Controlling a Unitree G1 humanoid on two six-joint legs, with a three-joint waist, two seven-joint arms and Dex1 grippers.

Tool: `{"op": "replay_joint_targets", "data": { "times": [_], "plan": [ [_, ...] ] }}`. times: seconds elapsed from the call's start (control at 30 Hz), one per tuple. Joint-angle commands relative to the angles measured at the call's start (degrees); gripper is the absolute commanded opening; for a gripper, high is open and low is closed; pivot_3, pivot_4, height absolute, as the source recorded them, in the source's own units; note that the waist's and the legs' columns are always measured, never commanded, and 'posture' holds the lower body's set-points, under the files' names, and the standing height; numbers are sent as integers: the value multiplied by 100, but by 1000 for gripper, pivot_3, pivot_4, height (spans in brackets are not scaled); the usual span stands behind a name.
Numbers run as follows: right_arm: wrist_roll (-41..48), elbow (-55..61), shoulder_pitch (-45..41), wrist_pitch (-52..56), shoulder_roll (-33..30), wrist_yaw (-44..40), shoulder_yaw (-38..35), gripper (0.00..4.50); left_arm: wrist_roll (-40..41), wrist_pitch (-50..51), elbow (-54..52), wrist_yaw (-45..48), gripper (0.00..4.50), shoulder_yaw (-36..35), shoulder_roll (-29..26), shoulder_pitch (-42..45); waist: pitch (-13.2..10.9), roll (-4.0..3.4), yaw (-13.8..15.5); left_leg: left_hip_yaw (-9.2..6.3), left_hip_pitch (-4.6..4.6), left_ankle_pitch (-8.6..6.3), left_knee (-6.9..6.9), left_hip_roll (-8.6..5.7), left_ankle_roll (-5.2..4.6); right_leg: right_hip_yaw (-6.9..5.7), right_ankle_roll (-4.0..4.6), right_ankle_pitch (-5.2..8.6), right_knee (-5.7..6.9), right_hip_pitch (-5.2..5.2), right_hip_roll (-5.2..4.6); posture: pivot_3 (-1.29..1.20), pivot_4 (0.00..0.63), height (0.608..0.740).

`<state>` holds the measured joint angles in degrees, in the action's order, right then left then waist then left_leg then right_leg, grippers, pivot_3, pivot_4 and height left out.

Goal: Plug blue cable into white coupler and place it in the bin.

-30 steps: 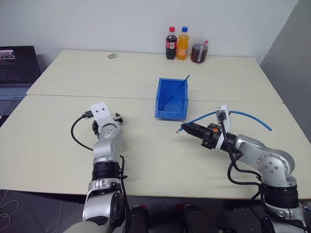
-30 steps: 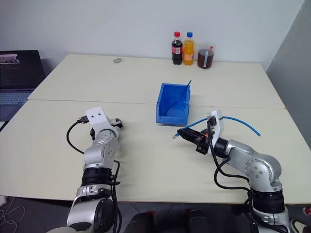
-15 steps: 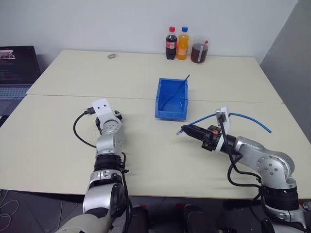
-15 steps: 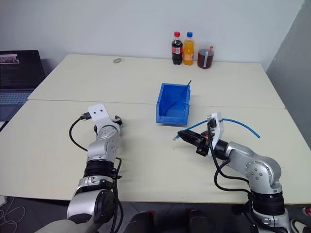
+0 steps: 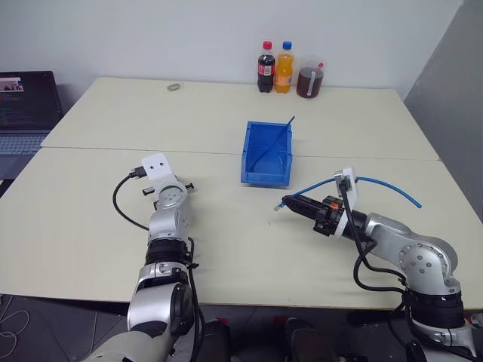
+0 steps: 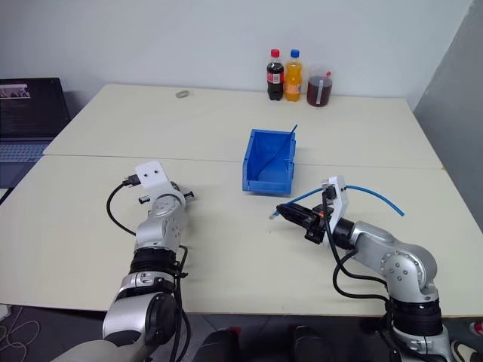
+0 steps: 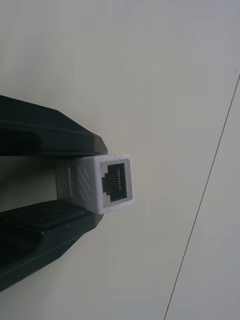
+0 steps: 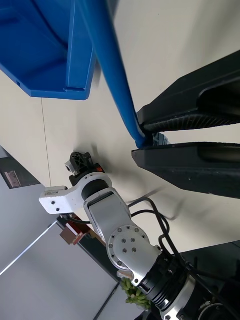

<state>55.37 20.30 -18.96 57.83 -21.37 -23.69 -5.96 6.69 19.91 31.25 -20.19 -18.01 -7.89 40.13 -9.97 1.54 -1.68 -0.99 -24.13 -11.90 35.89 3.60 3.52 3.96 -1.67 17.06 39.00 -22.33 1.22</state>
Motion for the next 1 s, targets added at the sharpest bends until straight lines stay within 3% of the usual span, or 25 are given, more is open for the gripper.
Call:
{"op": "replay_joint_targets", "data": {
  "times": [0.03,0.3,0.4,0.53,0.73,1.0],
  "plan": [
    [145,306,17,-123,-5,-24,-140,46,126,343,-867,885,825,365,-132,-606,0,0,-9,1,0,0,-1,0,0,1,1,-1,0,0,0,0,150,740],
    [84,435,128,-158,-78,-50,-191,45,649,1273,-2704,3527,820,1025,-1443,-2025,2,-4,-21,4,13,0,-6,4,2,3,5,-2,6,2,0,0,150,740],
    [-90,544,155,-224,-248,-219,-48,44,822,685,-2814,5418,819,1521,-2290,-2029,-2,-4,-19,4,14,0,-6,4,1,1,-2,2,6,2,-1,0,150,740],
    [-496,684,126,-471,-562,-535,290,44,893,-44,-2702,7040,818,2071,-2787,-1875,-4,-4,5,4,10,0,-6,-1,1,0,0,3,-3,1,-7,0,150,740],
    [-1153,886,143,-955,-943,-963,827,44,936,-605,-2543,8518,818,2700,-2859,-1544,-5,-4,-8,7,7,-1,-8,3,0,1,9,8,-3,-2,-5,0,150,740],
    [-1769,1109,308,-1467,-1230,-1324,1208,43,571,-1147,-1988,9401,818,3298,-2713,-1112,-5,-4,-17,4,6,-1,-5,6,-1,1,3,13,-2,-3,2,0,150,740]
  ]
}}
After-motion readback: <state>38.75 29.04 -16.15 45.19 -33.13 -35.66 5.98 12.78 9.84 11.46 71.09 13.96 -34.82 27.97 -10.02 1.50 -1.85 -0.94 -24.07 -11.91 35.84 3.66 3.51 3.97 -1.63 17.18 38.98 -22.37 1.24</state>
